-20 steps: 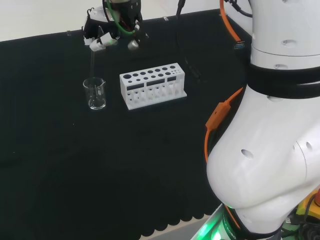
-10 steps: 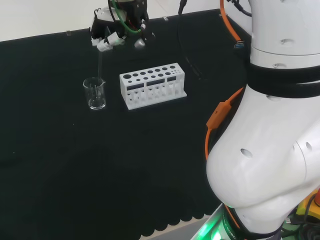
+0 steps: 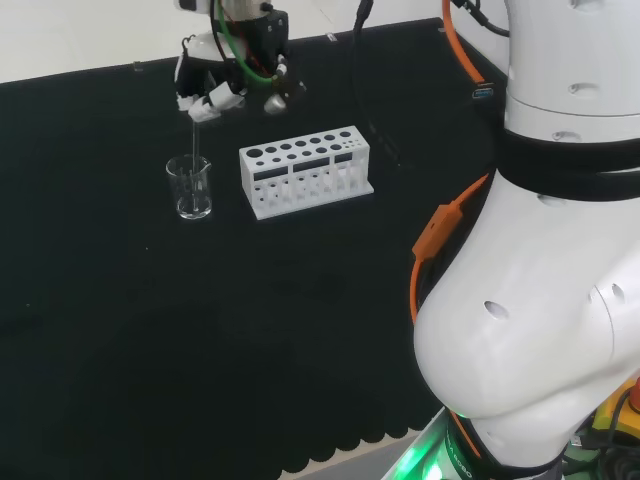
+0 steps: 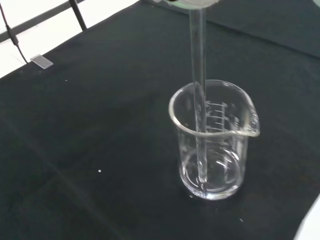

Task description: Stir in the beaker to the left of the white test tube rack with the glass rod.

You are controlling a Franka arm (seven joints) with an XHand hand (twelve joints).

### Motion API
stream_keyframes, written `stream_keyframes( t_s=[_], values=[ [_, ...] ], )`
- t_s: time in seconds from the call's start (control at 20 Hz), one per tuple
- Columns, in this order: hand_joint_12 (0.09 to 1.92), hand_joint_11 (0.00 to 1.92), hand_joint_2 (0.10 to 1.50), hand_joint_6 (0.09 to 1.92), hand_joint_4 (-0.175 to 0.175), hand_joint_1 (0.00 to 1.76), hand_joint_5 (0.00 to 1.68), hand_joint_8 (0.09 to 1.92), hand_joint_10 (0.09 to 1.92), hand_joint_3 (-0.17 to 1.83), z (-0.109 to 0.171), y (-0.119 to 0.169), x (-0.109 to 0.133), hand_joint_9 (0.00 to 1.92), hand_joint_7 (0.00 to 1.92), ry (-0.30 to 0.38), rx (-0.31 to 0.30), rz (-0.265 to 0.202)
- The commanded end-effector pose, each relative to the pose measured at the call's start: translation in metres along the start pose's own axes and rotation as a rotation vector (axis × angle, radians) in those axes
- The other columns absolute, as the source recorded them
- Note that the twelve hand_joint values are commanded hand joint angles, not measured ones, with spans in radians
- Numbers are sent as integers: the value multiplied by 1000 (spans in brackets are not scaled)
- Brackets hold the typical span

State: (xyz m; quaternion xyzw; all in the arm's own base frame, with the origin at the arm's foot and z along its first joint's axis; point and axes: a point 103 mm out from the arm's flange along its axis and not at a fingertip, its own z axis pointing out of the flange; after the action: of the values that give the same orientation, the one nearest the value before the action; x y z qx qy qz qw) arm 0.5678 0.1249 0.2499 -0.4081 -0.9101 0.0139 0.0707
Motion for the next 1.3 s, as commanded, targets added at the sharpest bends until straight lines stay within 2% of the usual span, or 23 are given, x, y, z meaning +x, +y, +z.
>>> stream_keyframes(
  t_s=[0.05,0.4,0.75,1.0,1.3],
  values=[
    [743,1705,1066,553,-175,1313,1260,565,467,-175,0,31,17,1873,1303,0,-2,-32],
    [744,1704,1066,552,-175,1313,1260,565,468,-175,-5,34,-5,1873,1303,-6,-3,-18],
    [745,1703,1066,552,-175,1313,1260,565,468,-175,-11,9,-24,1872,1303,-6,-15,20],
    [745,1703,1066,552,-175,1313,1260,564,469,-175,-11,-5,-15,1872,1303,-6,-16,32],
    [746,1703,1065,552,-175,1313,1260,564,469,-175,-9,8,11,1872,1304,0,-23,-8]
  ],
)
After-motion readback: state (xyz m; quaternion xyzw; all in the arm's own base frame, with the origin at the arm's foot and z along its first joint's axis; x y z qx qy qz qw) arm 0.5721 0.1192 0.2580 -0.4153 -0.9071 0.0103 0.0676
